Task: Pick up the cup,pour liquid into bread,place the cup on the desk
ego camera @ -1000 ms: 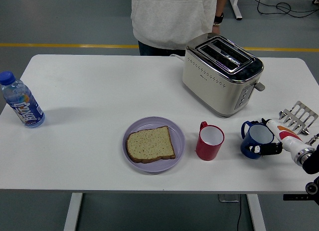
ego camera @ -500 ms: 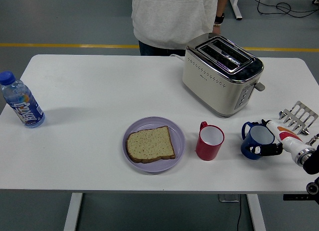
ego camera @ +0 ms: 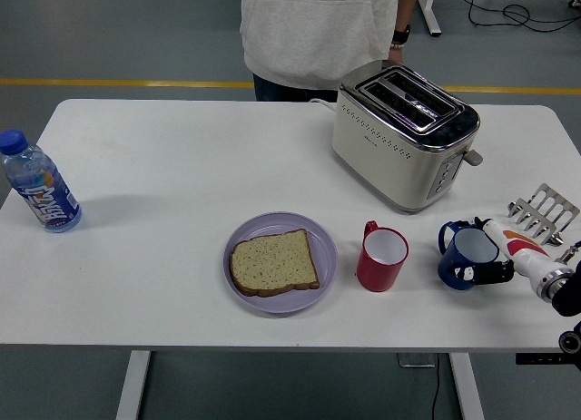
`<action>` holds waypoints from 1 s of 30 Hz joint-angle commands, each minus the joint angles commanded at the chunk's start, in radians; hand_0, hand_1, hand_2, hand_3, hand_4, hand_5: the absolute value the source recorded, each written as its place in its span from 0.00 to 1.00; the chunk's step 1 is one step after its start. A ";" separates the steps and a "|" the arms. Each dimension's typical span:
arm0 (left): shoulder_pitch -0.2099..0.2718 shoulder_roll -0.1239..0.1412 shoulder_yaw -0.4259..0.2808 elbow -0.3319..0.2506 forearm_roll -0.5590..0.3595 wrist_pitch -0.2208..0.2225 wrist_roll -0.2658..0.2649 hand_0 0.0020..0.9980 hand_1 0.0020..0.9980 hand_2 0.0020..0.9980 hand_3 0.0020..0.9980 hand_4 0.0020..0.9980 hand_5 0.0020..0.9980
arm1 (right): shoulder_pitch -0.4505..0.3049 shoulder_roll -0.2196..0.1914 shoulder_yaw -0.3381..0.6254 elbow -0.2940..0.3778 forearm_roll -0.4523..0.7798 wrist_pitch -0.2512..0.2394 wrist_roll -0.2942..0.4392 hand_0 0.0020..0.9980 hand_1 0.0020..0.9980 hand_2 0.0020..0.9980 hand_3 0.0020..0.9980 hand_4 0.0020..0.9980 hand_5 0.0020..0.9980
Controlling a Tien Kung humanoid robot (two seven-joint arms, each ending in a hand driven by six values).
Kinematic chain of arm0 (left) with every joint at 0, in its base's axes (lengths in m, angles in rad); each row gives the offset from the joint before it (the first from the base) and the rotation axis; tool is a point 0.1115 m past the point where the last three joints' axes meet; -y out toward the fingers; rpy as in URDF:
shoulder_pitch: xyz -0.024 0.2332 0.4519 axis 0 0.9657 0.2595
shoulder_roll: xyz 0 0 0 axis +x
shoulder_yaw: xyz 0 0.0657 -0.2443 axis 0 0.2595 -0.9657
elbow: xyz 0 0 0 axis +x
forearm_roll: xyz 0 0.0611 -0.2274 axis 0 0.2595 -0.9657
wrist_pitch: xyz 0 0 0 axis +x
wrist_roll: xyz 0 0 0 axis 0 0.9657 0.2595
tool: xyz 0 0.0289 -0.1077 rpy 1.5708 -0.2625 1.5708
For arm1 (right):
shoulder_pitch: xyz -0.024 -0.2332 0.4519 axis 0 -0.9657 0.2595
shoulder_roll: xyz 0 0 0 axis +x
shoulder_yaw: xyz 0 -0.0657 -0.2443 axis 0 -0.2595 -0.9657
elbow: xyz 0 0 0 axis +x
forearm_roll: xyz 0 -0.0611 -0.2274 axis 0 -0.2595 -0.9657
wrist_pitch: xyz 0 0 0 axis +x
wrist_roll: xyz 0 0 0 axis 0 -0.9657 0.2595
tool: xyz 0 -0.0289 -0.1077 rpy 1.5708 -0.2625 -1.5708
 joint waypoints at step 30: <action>-0.008 0.004 0.014 0.001 -0.024 0.000 -0.010 0.70 0.71 0.71 0.57 0.25 1.00 | -0.004 0.002 0.033 0.017 -0.021 0.017 0.032 0.97 0.93 1.00 0.98 0.94 0.22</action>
